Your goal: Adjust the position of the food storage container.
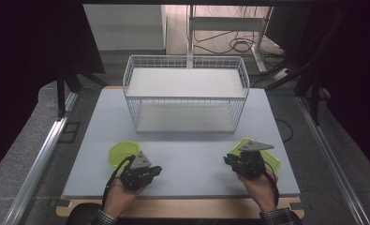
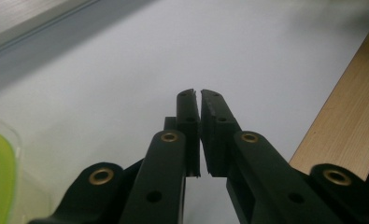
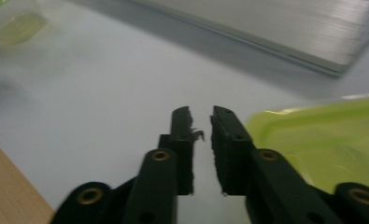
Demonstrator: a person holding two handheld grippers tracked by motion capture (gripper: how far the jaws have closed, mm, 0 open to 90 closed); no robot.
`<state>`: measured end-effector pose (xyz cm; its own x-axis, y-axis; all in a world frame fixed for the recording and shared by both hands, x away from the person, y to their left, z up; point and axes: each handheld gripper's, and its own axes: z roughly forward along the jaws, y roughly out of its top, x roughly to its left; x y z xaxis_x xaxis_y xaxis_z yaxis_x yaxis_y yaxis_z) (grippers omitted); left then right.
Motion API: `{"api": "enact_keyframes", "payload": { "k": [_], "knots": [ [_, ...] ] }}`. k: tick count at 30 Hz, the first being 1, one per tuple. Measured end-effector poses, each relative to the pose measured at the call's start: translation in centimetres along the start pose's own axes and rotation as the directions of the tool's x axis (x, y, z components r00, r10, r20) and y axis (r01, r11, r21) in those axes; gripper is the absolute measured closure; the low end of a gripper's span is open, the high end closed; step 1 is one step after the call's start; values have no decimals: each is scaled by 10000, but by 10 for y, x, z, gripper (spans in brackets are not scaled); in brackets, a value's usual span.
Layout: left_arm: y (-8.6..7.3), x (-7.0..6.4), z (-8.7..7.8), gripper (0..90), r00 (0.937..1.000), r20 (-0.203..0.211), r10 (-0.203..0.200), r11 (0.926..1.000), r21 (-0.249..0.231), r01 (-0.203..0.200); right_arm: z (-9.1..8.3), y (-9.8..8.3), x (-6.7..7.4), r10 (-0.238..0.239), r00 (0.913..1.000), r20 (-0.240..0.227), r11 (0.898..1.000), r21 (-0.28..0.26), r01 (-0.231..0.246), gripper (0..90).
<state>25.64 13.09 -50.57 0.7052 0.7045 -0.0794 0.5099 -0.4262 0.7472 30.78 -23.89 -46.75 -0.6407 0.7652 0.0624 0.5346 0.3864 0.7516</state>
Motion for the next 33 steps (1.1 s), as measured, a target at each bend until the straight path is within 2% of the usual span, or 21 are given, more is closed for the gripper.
{"api": "enact_keyframes", "payload": {
  "k": [4,5,8,10,11,12,13,15,16,17,19,20,21,24,27,30,33],
  "knots": [
    [-2,1,2,800,10000,-89,43,10000,4,-43,-15,-5,-19,439,9976,542,9990,-105,-434,887],
    [-2,1,2,755,9999,-101,54,10000,0,-54,-23,-9,-27,689,9936,895,9976,-125,-681,889],
    [-4,1,4,700,9998,-180,80,10000,9,-80,-35,-18,-39,1044,9842,1429,9945,-192,-1027,889],
    [-4,1,4,673,9997,-205,97,10000,10,-97,-43,-23,-45,1237,9773,1722,9923,-239,-1214,889],
    [-4,1,5,673,9997,-220,107,9999,5,-107,-43,-23,-45,1237,9773,1722,9923,-239,-1214,889],
    [-4,1,5,651,9997,-222,107,9999,-1,-107,-54,-31,-54,1489,9657,2129,9888,-363,-1445,888],
    [-4,2,5,651,9997,-226,108,9999,-8,-108,-54,-31,-54,1489,9657,2129,9888,-363,-1445,888],
    [-4,2,5,638,9996,-236,121,9999,-17,-121,-65,-37,-60,1764,9529,2467,9843,-500,-1693,888],
    [-4,2,5,626,9997,-224,132,9999,-12,-132,-76,-44,-68,2035,9370,2840,9791,-632,-1935,888],
    [-4,2,5,622,9997,-224,132,9999,-12,-132,-76,-44,-68,2035,9370,2840,9791,-632,-1935,888],
    [-4,2,5,615,9997,-213,143,9999,17,-143,-83,-50,-73,2277,9224,3119,9737,-671,-2177,888],
    [-4,2,5,614,9997,-211,146,9999,20,-146,-84,-51,-75,2336,9178,3211,9722,-646,-2249,888],
    [-4,3,5,605,9997,-193,145,9999,24,-145,-86,-56,-79,2454,9075,3407,9689,-569,-2407,888],
    [-4,3,6,598,9997,-177,167,9998,51,-166,-84,-61,-84,2475,8967,3670,9665,-286,-2551,886],
    [-4,3,6,593,9997,-142,187,9998,75,-186,-82,-64,-87,2499,8938,3725,9642,-108,-2651,881],
    [-4,3,7,583,9997,-110,223,9997,139,-222,-77,-67,-93,2450,8869,3916,9628,92,-2700,876],
    [-4,3,7,577,9997,-61,226,9996,141,-225,-76,-67,-97,2584,8833,3912,9602,-33,-2794,869]
  ]
}}
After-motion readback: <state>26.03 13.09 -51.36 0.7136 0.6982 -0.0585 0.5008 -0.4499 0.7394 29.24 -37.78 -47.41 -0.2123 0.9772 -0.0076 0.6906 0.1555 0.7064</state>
